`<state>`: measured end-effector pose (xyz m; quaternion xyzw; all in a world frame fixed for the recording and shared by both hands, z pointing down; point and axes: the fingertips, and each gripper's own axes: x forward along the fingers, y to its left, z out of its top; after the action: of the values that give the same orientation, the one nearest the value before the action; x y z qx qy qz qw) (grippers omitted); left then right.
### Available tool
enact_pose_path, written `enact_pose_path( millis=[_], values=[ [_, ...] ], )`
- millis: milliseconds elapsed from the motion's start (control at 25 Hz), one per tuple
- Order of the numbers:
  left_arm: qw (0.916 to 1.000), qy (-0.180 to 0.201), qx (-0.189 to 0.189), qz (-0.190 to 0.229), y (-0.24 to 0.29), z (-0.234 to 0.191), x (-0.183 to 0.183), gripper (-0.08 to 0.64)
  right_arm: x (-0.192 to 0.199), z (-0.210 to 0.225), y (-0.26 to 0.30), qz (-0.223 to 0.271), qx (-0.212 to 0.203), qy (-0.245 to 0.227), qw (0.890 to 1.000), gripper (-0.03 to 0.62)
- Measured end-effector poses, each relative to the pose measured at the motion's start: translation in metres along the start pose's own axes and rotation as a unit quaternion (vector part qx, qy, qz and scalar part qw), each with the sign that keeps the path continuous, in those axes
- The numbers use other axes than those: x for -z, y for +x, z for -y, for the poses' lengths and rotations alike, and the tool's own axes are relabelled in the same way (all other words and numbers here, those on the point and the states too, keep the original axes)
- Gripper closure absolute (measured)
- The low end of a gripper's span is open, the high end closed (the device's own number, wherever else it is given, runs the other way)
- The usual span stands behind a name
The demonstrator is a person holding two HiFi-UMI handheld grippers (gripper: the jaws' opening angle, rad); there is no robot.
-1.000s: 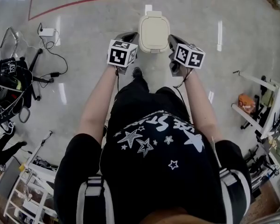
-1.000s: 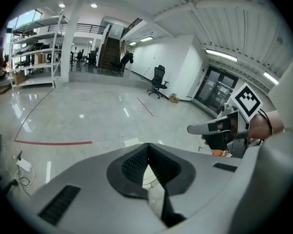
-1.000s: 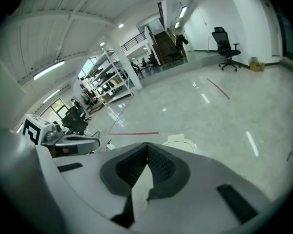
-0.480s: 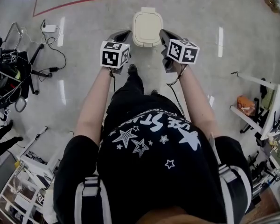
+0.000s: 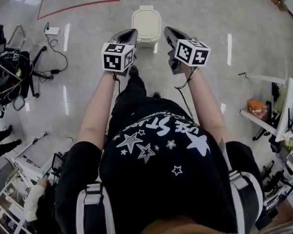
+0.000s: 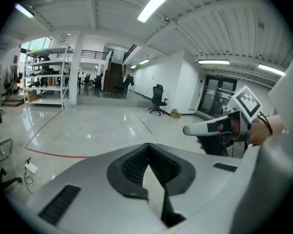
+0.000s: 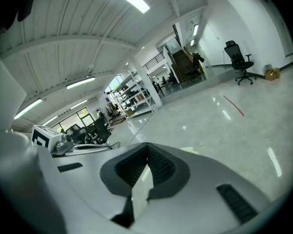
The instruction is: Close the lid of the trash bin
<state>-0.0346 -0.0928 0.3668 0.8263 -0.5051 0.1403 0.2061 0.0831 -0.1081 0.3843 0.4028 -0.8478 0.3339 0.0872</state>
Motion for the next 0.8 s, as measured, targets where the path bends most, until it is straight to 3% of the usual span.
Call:
enact_pose_path(
  millis=[320, 520, 800],
  values=[
    [0.9993, 0.010, 0.000, 0.035, -0.037, 0.076, -0.002, 0.549, -0.005, -0.029, -0.085, 0.070, -0.051, 0.043, 0.995, 0.588],
    [0.9992, 0.009, -0.001, 0.039, -0.051, 0.106, 0.006, 0.549, -0.001, -0.038, -0.122, 0.077, -0.046, -0.011, 0.996, 0.588],
    [0.9984, 0.011, 0.000, 0.055, -0.068, 0.125, 0.003, 0.549, 0.017, -0.044, -0.137, 0.074, -0.056, -0.036, 0.995, 0.588]
  ],
)
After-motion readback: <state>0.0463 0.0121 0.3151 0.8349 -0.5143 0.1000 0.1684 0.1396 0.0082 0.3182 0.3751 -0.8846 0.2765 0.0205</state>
